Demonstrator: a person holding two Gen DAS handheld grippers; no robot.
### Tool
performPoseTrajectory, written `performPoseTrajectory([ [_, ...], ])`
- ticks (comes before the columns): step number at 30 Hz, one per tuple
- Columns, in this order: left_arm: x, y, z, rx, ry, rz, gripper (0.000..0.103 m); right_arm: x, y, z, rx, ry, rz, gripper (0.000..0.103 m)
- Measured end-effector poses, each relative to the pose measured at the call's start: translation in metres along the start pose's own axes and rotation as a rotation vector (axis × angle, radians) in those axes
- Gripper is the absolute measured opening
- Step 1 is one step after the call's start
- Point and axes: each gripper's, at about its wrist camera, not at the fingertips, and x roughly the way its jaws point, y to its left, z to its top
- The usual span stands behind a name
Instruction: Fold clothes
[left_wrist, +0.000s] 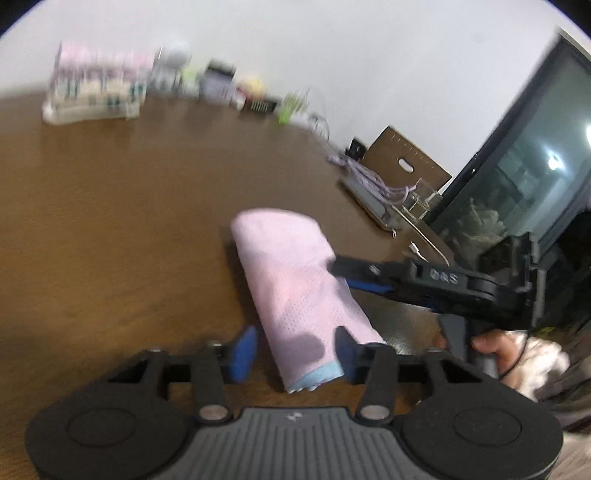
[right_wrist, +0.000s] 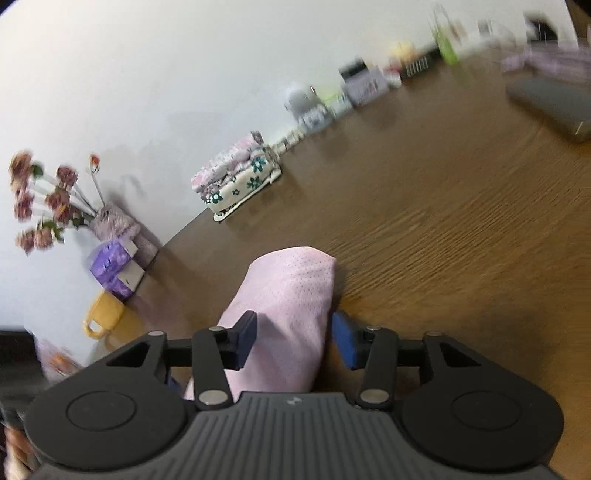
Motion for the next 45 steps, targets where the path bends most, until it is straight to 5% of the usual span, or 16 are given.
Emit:
performPoseTrajectory([
  [5,-0.002,-0.035,-0.023,0.174,0.009,0.058,0.056,-0.042,0.043,-0.046,-0.245,-0.009,-0.030,0.056],
  [10,0.023,-0.051,-0.029,0.196,0.017,0.153,0.052,-0.035,0.065,-0.065,-0.360,0.005,-0.123,0.055],
  [18,0.033,-0.051,-0.029,0.179,-0.005,0.244,0.013,-0.021,0.055,-0.064,-0.286,0.012,-0.176,0.014],
  [20,0.034,-0.052,-0.029,0.181,-0.004,0.256,0.012,-0.020,0.054,-0.064,-0.278,0.012,-0.165,0.014],
  [23,0.030,-0.053,-0.029,0.172,-0.009,0.255,0.018,-0.025,0.053,-0.064,-0.259,0.000,-0.149,0.029],
  [25,0.029,-0.054,-0.030,0.171,-0.017,0.256,0.033,-0.024,0.055,-0.065,-0.262,-0.003,-0.162,0.022],
  [27,0.032,-0.055,-0.030,0.173,-0.010,0.269,0.029,-0.023,0.056,-0.066,-0.265,0.003,-0.167,0.010],
  [28,0.033,-0.055,-0.030,0.174,-0.006,0.276,0.016,-0.022,0.056,-0.066,-0.265,0.011,-0.166,0.010],
  [30,0.034,-0.056,-0.030,0.175,-0.002,0.285,0.010,-0.023,0.056,-0.067,-0.249,0.006,-0.156,0.013],
  [35,0.033,-0.057,-0.031,0.177,-0.006,0.292,0.021,-0.022,0.056,-0.066,-0.229,-0.003,-0.170,0.012],
  [38,0.033,-0.056,-0.030,0.180,-0.001,0.297,0.011,-0.022,0.058,-0.069,-0.241,0.020,-0.152,0.015],
  [40,0.032,-0.054,-0.029,0.186,0.003,0.300,0.011,-0.027,0.059,-0.068,-0.242,0.026,-0.119,0.046],
  [45,0.024,-0.046,-0.021,0.212,0.007,0.312,0.011,-0.044,0.057,-0.059,-0.214,-0.004,-0.063,0.051],
])
